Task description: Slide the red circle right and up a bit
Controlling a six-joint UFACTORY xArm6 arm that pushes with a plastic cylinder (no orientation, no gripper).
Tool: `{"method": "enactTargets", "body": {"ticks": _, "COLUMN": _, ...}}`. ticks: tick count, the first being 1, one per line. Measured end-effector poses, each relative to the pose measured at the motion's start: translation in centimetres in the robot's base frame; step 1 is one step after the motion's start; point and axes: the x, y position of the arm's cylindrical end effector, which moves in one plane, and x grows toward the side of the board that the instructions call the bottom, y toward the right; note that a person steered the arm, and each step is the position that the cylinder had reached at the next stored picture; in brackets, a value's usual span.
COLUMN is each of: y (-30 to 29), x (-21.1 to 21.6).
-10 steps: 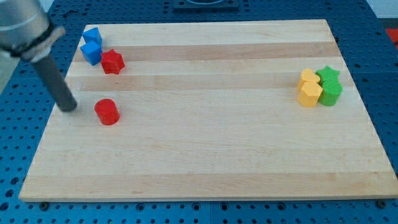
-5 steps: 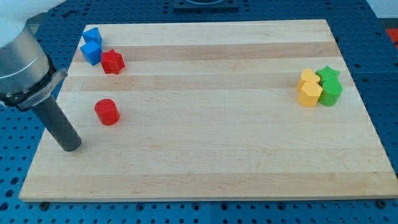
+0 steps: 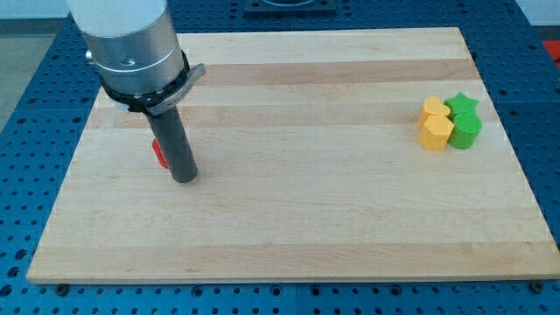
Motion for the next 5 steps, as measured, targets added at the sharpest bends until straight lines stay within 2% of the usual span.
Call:
{"method": "enactTargets", "body": {"ticks": 1, "y": -4.2, "x": 0.6}}
{"method": "enactTargets", "body": {"ticks": 2, "y": -4.3, "x": 0.6}}
{"method": "enactTargets", "body": {"ticks": 4, "y": 1.7, "x": -3.3}}
{"method": "enactTargets", "body": {"ticks": 5, "y": 1.7, "x": -3.3}}
